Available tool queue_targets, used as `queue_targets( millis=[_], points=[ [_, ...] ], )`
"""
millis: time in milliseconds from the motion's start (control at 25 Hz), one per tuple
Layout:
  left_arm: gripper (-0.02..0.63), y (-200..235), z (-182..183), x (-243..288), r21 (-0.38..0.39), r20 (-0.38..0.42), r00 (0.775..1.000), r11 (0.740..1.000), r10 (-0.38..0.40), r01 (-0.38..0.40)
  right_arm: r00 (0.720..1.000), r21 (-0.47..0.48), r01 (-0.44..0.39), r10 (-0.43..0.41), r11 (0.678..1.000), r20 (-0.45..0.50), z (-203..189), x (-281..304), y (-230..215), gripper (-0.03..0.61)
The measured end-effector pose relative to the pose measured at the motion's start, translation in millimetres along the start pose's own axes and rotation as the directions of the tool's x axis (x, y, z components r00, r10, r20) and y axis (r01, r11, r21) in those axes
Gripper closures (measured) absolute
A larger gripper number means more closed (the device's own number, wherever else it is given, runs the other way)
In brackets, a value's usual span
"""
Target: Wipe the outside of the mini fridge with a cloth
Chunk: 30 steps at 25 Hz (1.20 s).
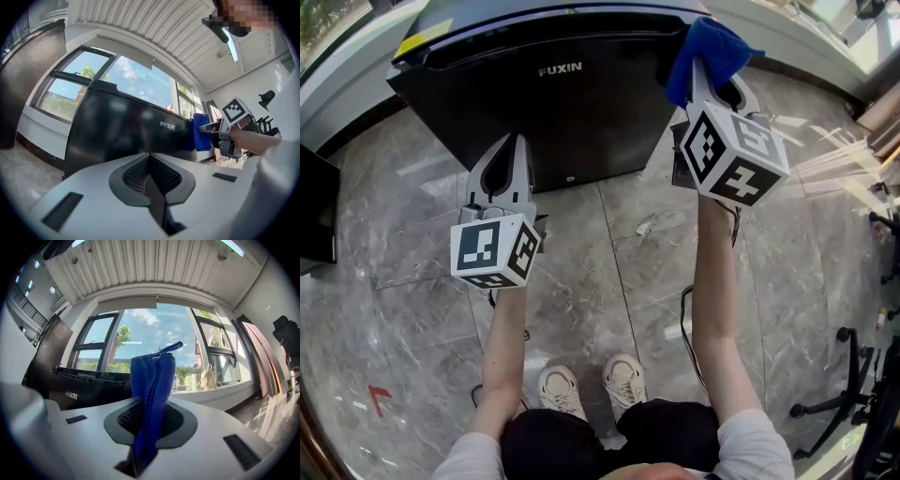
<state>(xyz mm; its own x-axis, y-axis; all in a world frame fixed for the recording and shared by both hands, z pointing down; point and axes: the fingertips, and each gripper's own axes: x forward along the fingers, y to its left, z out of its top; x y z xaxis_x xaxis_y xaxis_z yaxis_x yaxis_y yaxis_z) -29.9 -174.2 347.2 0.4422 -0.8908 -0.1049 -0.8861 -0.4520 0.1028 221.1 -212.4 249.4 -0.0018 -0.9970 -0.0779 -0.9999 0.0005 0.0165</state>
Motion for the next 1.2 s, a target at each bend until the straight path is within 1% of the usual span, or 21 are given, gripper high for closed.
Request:
queue_targets(
  millis=[240,440,640,720,800,880,920,1000,1080,1120,1200],
  points=[
    [0.609,5,-3,-3,0.003,-0.007,1.000,1.000,0.012,-0.012,0.998,-0.003,0.062,-0.062,0.998,0.005,6,1,-24,0.506],
    [0.609,8,-4,-6,0.004,-0.011,1.000,1.000,0.019,-0.019,0.997,-0.020,0.078,-0.078,0.997,0.003,7,2,-28,0.506],
    [0.609,7,-3,-10,0.009,-0.009,1.000,1.000,0.019,-0.019,0.994,-0.003,0.108,-0.108,0.994,-0.001,4,0,-34,0.506],
    [0.609,9,-5,-15,0.006,-0.011,1.000,1.000,0.028,-0.028,0.995,0.017,0.095,-0.095,0.995,0.000,2,-9,-27,0.506],
    [0.609,12,-7,-19,-0.001,-0.013,0.999,0.999,0.036,-0.036,0.999,0.041,0.047,-0.047,0.998,0.005,1,-24,-11,0.506],
    [0.609,16,-8,-22,-0.007,-0.013,0.999,0.999,0.048,-0.048,0.999,0.053,-0.034,0.034,0.998,0.006,-2,-39,18,0.506],
    [0.609,18,-7,-24,-0.008,-0.011,0.998,0.998,0.056,-0.056,0.996,0.066,-0.087,0.087,0.994,0.002,-5,-45,36,0.506],
    [0.609,23,-6,-29,-0.008,-0.005,0.997,0.997,0.080,-0.080,0.976,0.121,-0.214,0.217,0.969,-0.009,-14,-50,76,0.506],
    [0.609,29,-2,-34,-0.015,0.005,0.994,0.994,0.111,-0.111,0.942,0.167,-0.329,0.335,0.930,-0.013,-23,-51,117,0.506],
    [0.609,32,0,-36,-0.023,0.011,0.992,0.992,0.125,-0.124,0.928,0.172,-0.365,0.372,0.915,-0.012,-27,-51,136,0.506],
    [0.609,42,6,-42,-0.034,0.026,0.989,0.989,0.146,-0.145,0.907,0.168,-0.413,0.421,0.895,-0.010,-35,-49,172,0.506]
  ],
)
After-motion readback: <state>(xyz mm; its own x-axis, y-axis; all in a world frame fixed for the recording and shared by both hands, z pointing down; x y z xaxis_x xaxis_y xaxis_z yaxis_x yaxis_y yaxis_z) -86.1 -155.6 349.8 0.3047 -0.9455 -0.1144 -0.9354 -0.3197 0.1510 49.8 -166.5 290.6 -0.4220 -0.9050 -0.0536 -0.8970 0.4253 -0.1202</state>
